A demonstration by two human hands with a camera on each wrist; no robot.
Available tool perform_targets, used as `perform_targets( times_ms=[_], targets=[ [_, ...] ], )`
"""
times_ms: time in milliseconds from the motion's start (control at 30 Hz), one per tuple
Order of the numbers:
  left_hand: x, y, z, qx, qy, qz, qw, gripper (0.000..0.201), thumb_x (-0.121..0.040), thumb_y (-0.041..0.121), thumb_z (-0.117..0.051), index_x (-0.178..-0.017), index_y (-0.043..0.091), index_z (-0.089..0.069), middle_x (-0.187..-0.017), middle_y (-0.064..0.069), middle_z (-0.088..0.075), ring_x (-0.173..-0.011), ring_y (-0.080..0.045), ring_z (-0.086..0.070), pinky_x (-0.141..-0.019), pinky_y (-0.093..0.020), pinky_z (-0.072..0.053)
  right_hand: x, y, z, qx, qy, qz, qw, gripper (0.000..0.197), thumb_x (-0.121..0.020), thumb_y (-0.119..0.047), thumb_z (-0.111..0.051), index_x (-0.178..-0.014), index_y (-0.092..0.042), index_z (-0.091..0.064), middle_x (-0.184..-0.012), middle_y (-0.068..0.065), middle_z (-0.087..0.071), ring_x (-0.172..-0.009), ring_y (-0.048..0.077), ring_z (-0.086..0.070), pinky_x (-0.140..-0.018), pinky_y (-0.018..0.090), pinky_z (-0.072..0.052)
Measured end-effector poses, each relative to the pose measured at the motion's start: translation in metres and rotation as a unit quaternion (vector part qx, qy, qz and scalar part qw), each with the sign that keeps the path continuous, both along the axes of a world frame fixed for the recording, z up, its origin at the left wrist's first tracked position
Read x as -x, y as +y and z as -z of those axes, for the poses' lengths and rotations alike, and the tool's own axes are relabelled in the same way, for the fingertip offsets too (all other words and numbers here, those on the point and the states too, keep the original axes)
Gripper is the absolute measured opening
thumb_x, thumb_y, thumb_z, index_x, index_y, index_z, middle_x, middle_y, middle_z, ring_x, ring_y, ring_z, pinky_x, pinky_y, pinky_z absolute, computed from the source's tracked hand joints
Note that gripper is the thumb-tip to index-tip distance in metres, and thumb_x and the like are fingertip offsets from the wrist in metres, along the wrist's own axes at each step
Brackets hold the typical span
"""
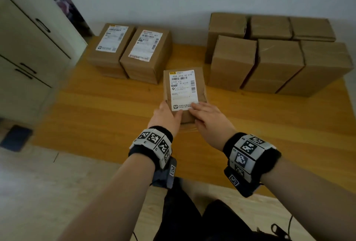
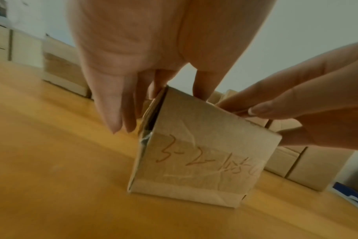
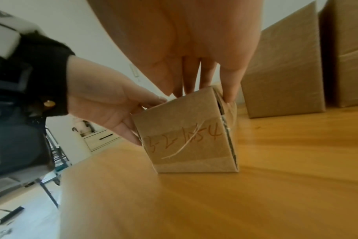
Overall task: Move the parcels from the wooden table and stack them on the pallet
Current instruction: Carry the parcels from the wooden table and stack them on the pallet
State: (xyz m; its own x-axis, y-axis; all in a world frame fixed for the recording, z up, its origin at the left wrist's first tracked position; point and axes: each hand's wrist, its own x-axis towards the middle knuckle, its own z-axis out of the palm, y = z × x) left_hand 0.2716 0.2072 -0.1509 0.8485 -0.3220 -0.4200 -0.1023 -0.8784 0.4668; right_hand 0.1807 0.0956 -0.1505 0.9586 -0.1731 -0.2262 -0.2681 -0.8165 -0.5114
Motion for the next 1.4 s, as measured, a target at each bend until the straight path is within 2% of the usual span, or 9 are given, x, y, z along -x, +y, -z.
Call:
perform_targets(
  times_ms=[200,367,500,667,833,967,1133,1267,1400],
  targets=[
    [0.083,0.006,0.003,0.026,0.021,-0.027,0.999,0.057,-0.095,0.04,-0.045,-0.14,0.009,-0.028,-0.126,-0.012,-0.056,-0.106,-0.026,-0.058,-0.068,-0.027,-0.042,0.077,-0.009,0.01,-0.076,-0.071,0.113,0.988,0.051,-0.093,-0.02,-0.05,-0.143,-0.018,-0.037,-0.15,0.001,-0.034,-0.14,0.018,-0.026,-0.11,0.027,-0.018],
    [0.135,0.003,0.003,0.028,0.039,-0.018,0.999,0.058,-0.093,0.041,-0.048,-0.138,0.008,-0.031,-0.131,-0.012,-0.052,-0.111,-0.027,-0.055,-0.073,-0.027,-0.042,0.122,-0.015,0.017,-0.142,0.0,0.206,0.968,0.052,-0.091,-0.028,-0.056,-0.138,-0.013,-0.039,-0.128,0.009,-0.052,-0.117,0.026,-0.05,-0.095,0.037,-0.046],
    [0.162,0.003,-0.001,0.039,0.049,0.014,0.998,0.056,-0.091,0.043,-0.051,-0.133,0.008,-0.037,-0.128,-0.011,-0.054,-0.11,-0.027,-0.056,-0.075,-0.028,-0.042,0.16,-0.016,0.007,-0.146,0.002,0.22,0.964,0.052,-0.091,-0.033,-0.056,-0.137,-0.013,-0.044,-0.128,0.006,-0.057,-0.113,0.022,-0.055,-0.094,0.037,-0.048],
    [0.184,-0.004,-0.026,0.095,0.013,0.082,0.992,0.056,-0.088,0.047,-0.054,-0.131,0.014,-0.041,-0.126,-0.007,-0.056,-0.107,-0.026,-0.057,-0.077,-0.027,-0.043,0.206,-0.017,-0.026,-0.168,-0.087,0.296,0.936,0.064,-0.086,-0.033,-0.065,-0.142,-0.016,-0.038,-0.137,0.001,-0.048,-0.122,0.017,-0.049,-0.093,0.025,-0.043],
    [0.214,-0.028,-0.066,0.185,-0.01,0.16,0.97,0.05,-0.091,0.045,-0.051,-0.134,0.021,-0.041,-0.13,0.0,-0.055,-0.111,-0.02,-0.055,-0.082,-0.025,-0.042,0.246,-0.025,-0.059,-0.188,-0.216,0.359,0.889,0.063,-0.086,-0.026,-0.066,-0.142,-0.02,-0.037,-0.123,-0.01,-0.051,-0.106,0.003,-0.049,-0.071,0.001,-0.039],
    [0.242,-0.055,-0.102,0.24,-0.052,0.205,0.948,0.051,-0.091,0.043,-0.052,-0.137,0.024,-0.039,-0.134,0.004,-0.052,-0.118,-0.019,-0.051,-0.087,-0.025,-0.04,0.277,-0.046,-0.091,-0.184,-0.292,0.388,0.855,0.06,-0.086,-0.024,-0.066,-0.14,-0.022,-0.038,-0.109,-0.019,-0.051,-0.1,0.001,-0.052,-0.084,0.014,-0.048],
    [0.279,-0.104,-0.143,0.281,-0.107,0.255,0.919,0.059,-0.091,0.043,-0.051,-0.143,0.022,-0.032,-0.139,0.002,-0.047,-0.121,-0.019,-0.05,-0.094,-0.026,-0.04,0.319,-0.091,-0.129,-0.19,-0.361,0.397,0.822,0.06,-0.087,-0.025,-0.065,-0.141,-0.023,-0.037,-0.124,-0.007,-0.055,-0.109,0.008,-0.055,-0.089,0.031,-0.051],
    [0.323,-0.155,-0.172,0.337,-0.135,0.271,0.892,0.054,-0.092,0.04,-0.051,-0.141,0.024,-0.035,-0.138,0.004,-0.048,-0.122,-0.017,-0.049,-0.092,-0.024,-0.038,0.364,-0.143,-0.157,-0.18,-0.402,0.387,0.81,0.062,-0.087,-0.027,-0.065,-0.141,-0.028,-0.036,-0.122,-0.01,-0.057,-0.103,0.005,-0.057,-0.078,0.023,-0.048],
    [0.379,-0.21,-0.196,0.37,-0.14,0.291,0.871,0.049,-0.093,0.036,-0.051,-0.139,0.024,-0.037,-0.136,0.006,-0.049,-0.12,-0.014,-0.051,-0.088,-0.018,-0.037,0.419,-0.2,-0.184,-0.167,-0.426,0.385,0.801,0.062,-0.086,-0.025,-0.066,-0.141,-0.022,-0.038,-0.122,-0.014,-0.055,-0.107,-0.001,-0.054,-0.094,0.021,-0.048]
  ],
)
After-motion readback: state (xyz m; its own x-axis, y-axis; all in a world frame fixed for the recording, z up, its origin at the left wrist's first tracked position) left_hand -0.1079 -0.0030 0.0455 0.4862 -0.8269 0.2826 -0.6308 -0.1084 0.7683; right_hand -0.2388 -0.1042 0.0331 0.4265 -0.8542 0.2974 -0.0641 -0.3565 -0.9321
